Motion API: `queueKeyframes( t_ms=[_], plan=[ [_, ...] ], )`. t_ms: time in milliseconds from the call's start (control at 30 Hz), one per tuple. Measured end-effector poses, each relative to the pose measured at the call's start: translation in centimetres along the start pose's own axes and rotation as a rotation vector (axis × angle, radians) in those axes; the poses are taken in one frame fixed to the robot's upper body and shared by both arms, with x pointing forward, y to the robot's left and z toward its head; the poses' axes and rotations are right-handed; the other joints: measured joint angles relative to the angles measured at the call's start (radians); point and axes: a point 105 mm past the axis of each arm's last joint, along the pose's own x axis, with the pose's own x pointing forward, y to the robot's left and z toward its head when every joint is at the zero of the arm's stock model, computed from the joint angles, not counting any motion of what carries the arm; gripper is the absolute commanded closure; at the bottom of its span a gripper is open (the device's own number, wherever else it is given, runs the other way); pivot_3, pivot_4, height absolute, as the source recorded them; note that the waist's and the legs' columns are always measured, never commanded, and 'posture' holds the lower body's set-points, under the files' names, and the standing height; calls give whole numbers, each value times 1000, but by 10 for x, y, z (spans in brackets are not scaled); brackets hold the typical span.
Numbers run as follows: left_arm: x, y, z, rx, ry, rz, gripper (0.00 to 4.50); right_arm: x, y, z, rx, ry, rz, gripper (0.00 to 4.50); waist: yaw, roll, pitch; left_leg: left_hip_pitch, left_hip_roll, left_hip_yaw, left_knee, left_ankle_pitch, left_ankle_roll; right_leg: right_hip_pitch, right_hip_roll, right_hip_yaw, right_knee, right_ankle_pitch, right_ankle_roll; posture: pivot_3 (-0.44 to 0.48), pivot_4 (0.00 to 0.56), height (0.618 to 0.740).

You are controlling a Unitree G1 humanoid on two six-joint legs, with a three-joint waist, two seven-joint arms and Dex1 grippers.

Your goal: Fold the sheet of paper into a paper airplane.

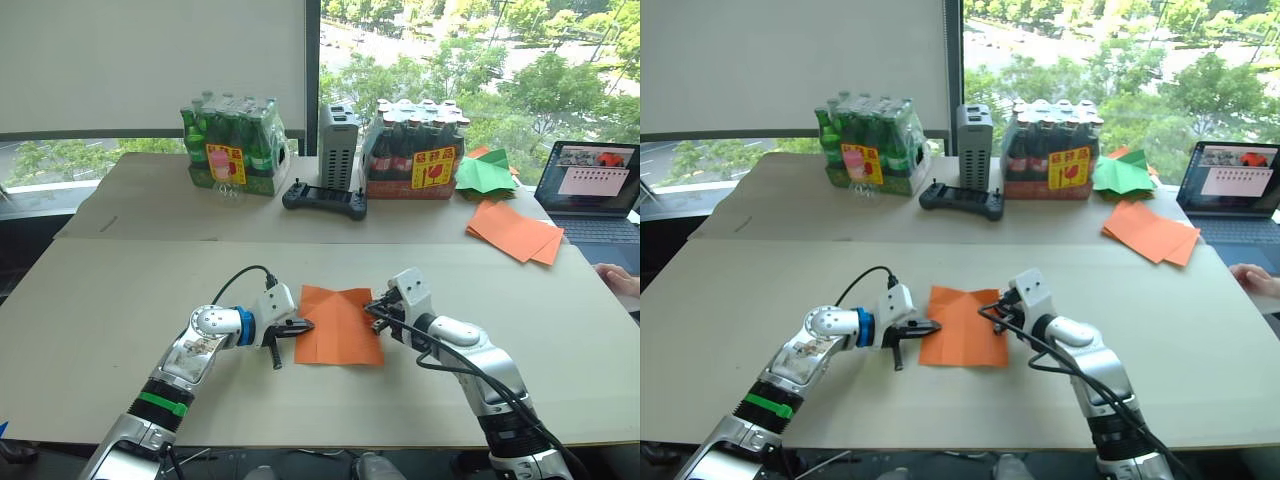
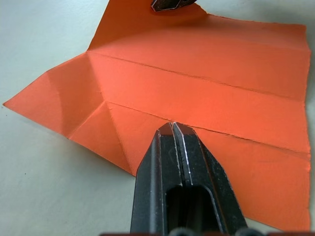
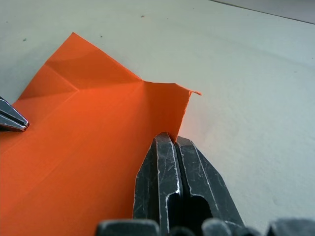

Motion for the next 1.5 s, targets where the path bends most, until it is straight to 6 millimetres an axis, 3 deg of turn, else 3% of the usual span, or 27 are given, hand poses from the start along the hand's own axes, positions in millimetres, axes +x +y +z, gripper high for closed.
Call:
queueKeyframes(
  t_ms=[133, 367, 667, 1000, 1233, 1500],
  plan=[
    [0, 0, 0, 0, 0, -2, 4500, 0, 4, 6, -40, -28, 8, 4471, 0, 0, 0, 0, 0, 0, 0, 0, 0, 0, 0, 0, 0, 0, 0, 0, 150, 733],
    [-4, 0, -1, 0, 10, -9, 4500, -8, 23, 18, -324, -77, 0, 4471, -2, 0, 0, 0, 0, 0, 0, 0, 0, 0, 0, 0, 0, 0, 0, 0, 150, 733],
    [-15, 6, -5, -14, 42, -10, 4500, -9, 51, -5, -667, 25, 17, 4471, -6, 0, 0, 0, 0, 0, 0, 0, 0, 0, 1, 0, 0, 0, 0, 0, 150, 733],
    [-20, 18, 4, 9, 56, -6, 4500, -6, 77, -9, -745, 54, 107, 4471, -1, 0, 0, 0, 0, 0, 0, 0, 0, -1, 1, 0, 0, 0, 0, 0, 150, 733],
    [-15, 21, 17, 9, 32, -18, 4500, -4, 81, -7, -756, 56, 135, 4471, -2, 0, 0, 0, 0, 0, 0, 0, 0, -1, 0, 0, 0, 0, 0, 0, 150, 733],
    [-2, 20, 9, -28, 40, -33, 4500, -1, 87, -4, -827, 69, 178, 4471, -1, 0, 0, 0, 0, 0, 1, 0, 0, -1, 0, 0, 0, 0, 0, 0, 150, 733]
  ],
)
